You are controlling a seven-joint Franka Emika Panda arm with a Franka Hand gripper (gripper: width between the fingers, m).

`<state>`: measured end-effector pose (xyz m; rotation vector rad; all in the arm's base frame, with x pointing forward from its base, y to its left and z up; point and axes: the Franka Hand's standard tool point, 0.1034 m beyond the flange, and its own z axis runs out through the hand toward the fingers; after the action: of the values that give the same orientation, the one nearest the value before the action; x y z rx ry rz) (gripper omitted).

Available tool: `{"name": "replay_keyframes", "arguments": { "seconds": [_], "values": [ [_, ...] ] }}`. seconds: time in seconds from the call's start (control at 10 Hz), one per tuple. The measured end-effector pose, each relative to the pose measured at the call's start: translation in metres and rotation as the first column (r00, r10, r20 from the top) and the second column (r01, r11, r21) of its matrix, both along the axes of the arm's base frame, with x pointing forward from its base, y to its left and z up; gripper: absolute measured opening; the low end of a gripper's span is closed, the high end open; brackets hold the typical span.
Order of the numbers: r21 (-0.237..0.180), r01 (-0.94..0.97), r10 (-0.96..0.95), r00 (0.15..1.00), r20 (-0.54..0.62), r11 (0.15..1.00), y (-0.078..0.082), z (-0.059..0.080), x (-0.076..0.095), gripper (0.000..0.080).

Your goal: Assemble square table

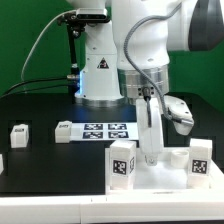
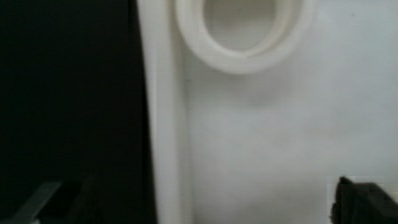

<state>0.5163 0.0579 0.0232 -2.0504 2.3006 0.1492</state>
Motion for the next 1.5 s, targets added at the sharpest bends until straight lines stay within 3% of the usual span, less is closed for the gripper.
{"name": "replay_keyframes", "arguments": {
  "seconds": [0.1,0.3,0.4,0.5,0.6,0.9,1.1,1.3,1.5],
  "values": [
    [0.0,0.0,0.0,1.0,-0.002,1.0,0.0,-0.001,-0.001,0.0626],
    [-0.001,0.0,0.0,1.0,-0.002,1.0,0.0,-0.001,-0.001,0.0262],
    [0.004,-0.001,0.001,1.0,-0.017,1.0,0.001,-0.003,-0.005,0.0262],
    [0.011,-0.001,0.002,0.999,-0.035,1.0,0.002,-0.005,-0.011,0.0112],
    [0.012,-0.011,0.012,0.999,-0.038,1.0,0.002,-0.005,-0.012,0.0059],
    [0.012,-0.022,0.023,0.999,-0.037,1.0,0.002,-0.005,-0.012,0.0059],
    [0.02,-0.126,0.126,0.992,-0.014,0.992,-0.003,-0.003,-0.013,0.0058],
    [0.036,-0.32,0.319,0.947,0.031,0.947,-0.042,0.006,-0.027,0.0054],
    [0.028,-0.543,0.541,0.839,0.058,0.839,-0.071,0.001,-0.034,0.0054]
  ]
}}
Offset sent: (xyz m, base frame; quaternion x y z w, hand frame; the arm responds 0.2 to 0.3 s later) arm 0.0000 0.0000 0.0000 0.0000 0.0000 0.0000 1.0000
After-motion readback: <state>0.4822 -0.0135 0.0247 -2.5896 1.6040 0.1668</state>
